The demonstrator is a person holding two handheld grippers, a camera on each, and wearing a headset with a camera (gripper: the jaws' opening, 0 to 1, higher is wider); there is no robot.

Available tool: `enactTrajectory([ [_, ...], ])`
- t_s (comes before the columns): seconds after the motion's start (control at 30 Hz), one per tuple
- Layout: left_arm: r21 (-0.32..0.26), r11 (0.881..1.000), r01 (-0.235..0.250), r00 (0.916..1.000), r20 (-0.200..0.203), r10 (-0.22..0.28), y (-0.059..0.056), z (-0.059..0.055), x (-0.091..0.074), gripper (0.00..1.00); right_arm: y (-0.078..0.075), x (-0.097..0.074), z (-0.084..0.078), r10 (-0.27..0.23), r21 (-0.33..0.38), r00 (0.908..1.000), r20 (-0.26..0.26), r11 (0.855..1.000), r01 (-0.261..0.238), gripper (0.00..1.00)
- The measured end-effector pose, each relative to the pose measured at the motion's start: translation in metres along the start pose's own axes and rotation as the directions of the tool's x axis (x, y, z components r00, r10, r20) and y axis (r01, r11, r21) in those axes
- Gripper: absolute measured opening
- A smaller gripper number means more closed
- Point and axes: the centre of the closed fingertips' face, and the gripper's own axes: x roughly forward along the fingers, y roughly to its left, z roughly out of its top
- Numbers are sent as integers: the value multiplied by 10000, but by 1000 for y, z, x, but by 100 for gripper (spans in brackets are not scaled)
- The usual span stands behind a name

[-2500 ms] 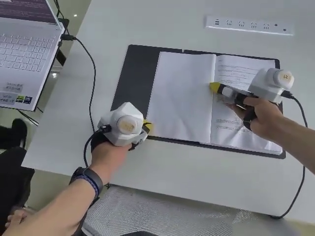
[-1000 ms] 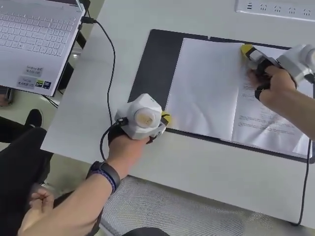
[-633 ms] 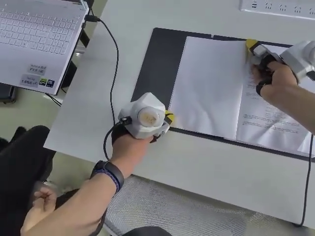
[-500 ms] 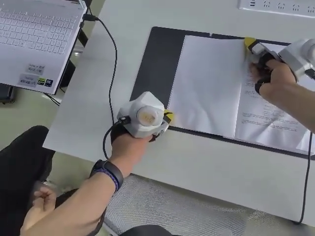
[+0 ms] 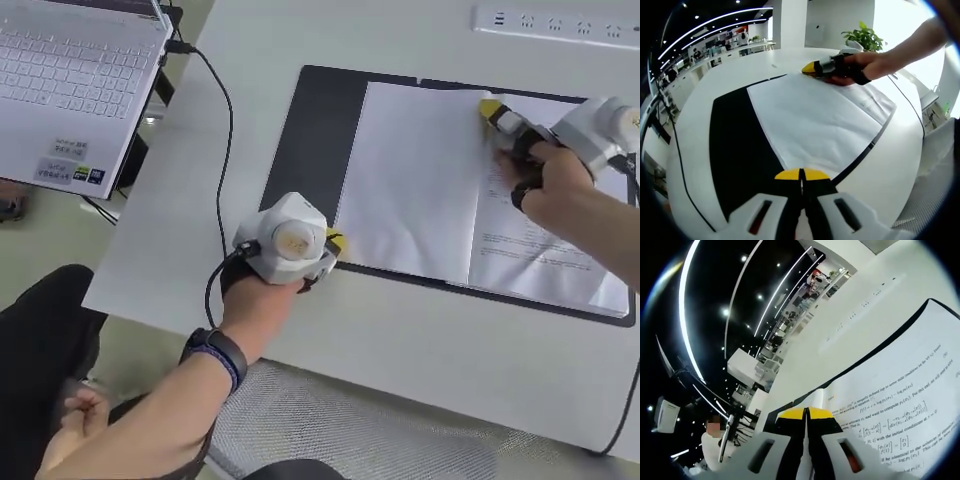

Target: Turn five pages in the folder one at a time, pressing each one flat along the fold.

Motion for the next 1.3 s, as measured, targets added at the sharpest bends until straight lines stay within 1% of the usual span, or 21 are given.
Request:
enactTrajectory([
  [0.13,-3,10000,32,10000,1,-32,0,0,1,0,8,-11,-9,121,-107,9997,-233,9999,-123,0],
  [0.3,-37,10000,51,10000,36,-51,0,0,1,0,17,-28,-23,312,-38,9983,-485,9995,-314,0],
  [0.33,-75,10000,65,10000,57,-64,1,0,1,0,21,-32,-26,396,6,9975,-583,9992,-397,0],
  [0.37,-97,9999,78,9999,67,-77,1,-1,1,0,23,-34,-28,416,-32,9971,-643,9991,-419,0],
  [0.4,-121,9999,95,9999,84,-94,1,-1,1,0,21,-32,-26,431,-121,9962,-757,9990,-442,0],
  [0.43,-131,9999,105,9999,93,-104,1,-1,1,0,22,-33,-27,445,-151,9958,-803,9988,-458,0],
  [0.57,-164,9997,156,9998,108,-154,1,-1,2,0,35,-48,-40,554,-281,9940,-945,9979,-583,0],
  [0.6,-149,9998,165,9998,99,-164,1,-1,2,0,39,-54,-44,619,-219,9933,-972,9977,-643,0],
  [0.63,-129,9998,171,9998,87,-170,1,-1,2,0,42,-57,-47,689,-212,9925,-1014,9972,-714,0],
  [0.67,-125,9998,169,9998,79,-168,2,-1,2,0,47,-63,-53,812,-362,9906,-1099,9957,-856,0],
  [0.77,-175,9997,146,9999,86,-145,2,-2,2,0,55,-75,-64,1028,-520,9863,-1291,9925,-1103,0],
  [0.83,-185,9997,135,9999,90,-133,1,-1,2,0,57,-83,-70,1118,-555,9845,-1352,9912,-1202,0],
  [0.93,-191,9997,143,9999,82,-142,1,-1,2,0,55,-92,-78,1215,-604,9815,-1481,9895,-1316,0],
  [1.03,-224,9996,155,9998,87,-153,1,-1,1,0,56,-103,-90,1373,-634,9752,-1735,9866,-1502,0],
  [1.23,-305,9994,139,9998,136,-135,1,-1,1,0,57,-119,-104,1376,-594,9734,-1832,9868,-1507,0],
  [1.3,-347,9993,129,9998,135,-124,1,-1,1,0,58,-125,-111,1424,-655,9702,-1962,9853,-1579,0],
])
